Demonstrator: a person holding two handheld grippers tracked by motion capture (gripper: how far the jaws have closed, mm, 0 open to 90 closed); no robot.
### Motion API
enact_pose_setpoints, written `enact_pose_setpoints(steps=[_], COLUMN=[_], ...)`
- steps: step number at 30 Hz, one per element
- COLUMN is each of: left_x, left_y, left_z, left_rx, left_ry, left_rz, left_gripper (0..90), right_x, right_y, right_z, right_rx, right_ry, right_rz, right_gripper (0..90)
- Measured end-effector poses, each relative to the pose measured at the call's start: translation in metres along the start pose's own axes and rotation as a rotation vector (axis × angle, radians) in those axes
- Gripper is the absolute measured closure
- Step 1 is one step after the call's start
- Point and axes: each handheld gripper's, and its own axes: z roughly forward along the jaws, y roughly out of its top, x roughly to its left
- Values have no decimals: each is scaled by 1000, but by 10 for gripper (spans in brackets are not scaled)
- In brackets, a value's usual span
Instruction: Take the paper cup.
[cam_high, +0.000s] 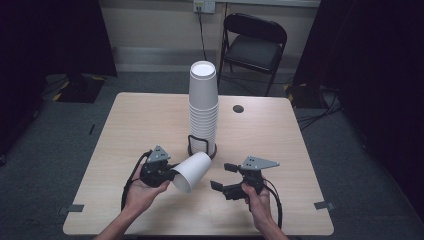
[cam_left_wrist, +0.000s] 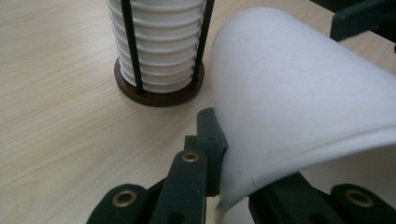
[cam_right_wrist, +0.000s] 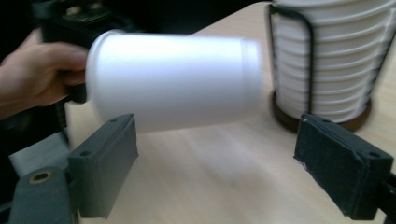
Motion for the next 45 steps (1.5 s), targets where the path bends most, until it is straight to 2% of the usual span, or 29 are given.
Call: enact_pose_setpoints(steps=[1, 2, 7, 11, 12, 14, 15, 16, 17, 18, 20, 21, 23, 24, 27, 28, 30, 31, 33, 35, 37, 39, 45], left_x=[0, 0, 1, -1, -2, -2, -2, -2, -1, -1, -1, -1, -2, -1, -3, -4, -6, -7, -7, -7, -8, -9, -12], left_y=[1, 1, 5, 7, 7, 7, 8, 9, 10, 10, 11, 11, 13, 14, 18, 19, 19, 20, 20, 22, 22, 22, 20], left_z=[0, -1, 0, 4, 6, 8, 9, 10, 10, 10, 11, 11, 12, 12, 14, 14, 16, 16, 15, 14, 13, 12, 15], left_rx=[0, -1, 32, 71, 82, 100, 113, 121, 125, 132, 150, 165, 167, 171, 200, 213, 219, 228, 219, 225, 221, 239, 269], left_ry=[1, -7, -24, -23, -29, -38, -43, -50, -49, -51, -42, -56, -53, -58, -70, -73, -76, -78, -91, -87, -97, -93, -103], left_rz=[-2, -3, 9, 36, 26, 22, 29, 19, 19, 16, 13, 18, 23, 21, 30, 36, 38, 43, 27, 37, 29, 40, 55], left_gripper=[868, 868, 867, 868, 868, 868, 868, 868, 868, 868, 868, 868, 867, 868, 868, 867, 867, 868, 868, 868, 868, 868, 868], right_x=[-1, 0, 11, 17, 19, 21, 22, 22, 22, 22, 23, 24, 26, 26, 28, 30, 35, 38, 41, 41, 41, 43, 45], right_y=[-1, -2, -4, -6, -7, -7, -8, -8, -9, -10, -11, -12, -14, -15, -18, -18, -17, -16, -14, -14, -14, -14, -11], right_z=[1, 1, 6, 8, 9, 9, 10, 11, 11, 12, 13, 13, 15, 15, 17, 17, 17, 17, 18, 20, 22, 24, 28], right_rx=[-6, -1, 27, 71, 68, 69, 66, 73, 78, 76, 81, 84, 100, 112, 151, 166, 160, 159, 158, 164, 175, 182, 188], right_ry=[6, -4, -69, -95, -101, -115, -113, -108, -123, -118, -141, -142, -148, -168, -197, -193, -219, -218, -228, -231, -226, -232, -228], right_rz=[23, 15, -92, -163, -183, -210, -226, -231, -241, -260, -284, -295, -320, -335, -404, -458, -522, -548, -580, -602, -632, -670, -747], right_gripper=[128, 128, 124, 132, 132, 134, 134, 134, 145, 168, 166, 166, 162, 146, 147, 148, 148, 147, 144, 144, 143, 140, 140])
